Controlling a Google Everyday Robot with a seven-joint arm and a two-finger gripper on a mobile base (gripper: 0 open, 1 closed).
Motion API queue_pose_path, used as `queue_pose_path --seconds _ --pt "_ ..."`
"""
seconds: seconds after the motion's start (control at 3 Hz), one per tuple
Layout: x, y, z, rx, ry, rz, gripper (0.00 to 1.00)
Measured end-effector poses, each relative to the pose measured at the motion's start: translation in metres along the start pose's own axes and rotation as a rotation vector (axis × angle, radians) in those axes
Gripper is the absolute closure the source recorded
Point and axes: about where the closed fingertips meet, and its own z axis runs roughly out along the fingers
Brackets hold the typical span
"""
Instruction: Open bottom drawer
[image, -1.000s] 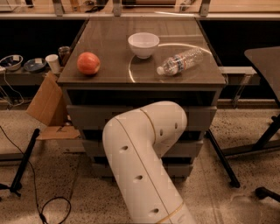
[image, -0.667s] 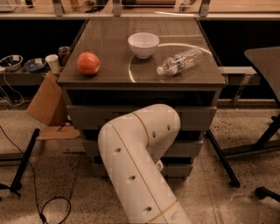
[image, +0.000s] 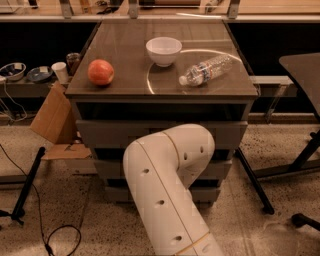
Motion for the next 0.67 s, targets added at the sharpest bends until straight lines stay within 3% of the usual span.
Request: queue_pose_path --seconds 0.33,0.67 --pt "-0.004 -0.011 -0.012 0.011 -0.115 0.101 0.26" --pt "-0.007 -0.017 -0.025 0.026 -0.200 0.148 0.49"
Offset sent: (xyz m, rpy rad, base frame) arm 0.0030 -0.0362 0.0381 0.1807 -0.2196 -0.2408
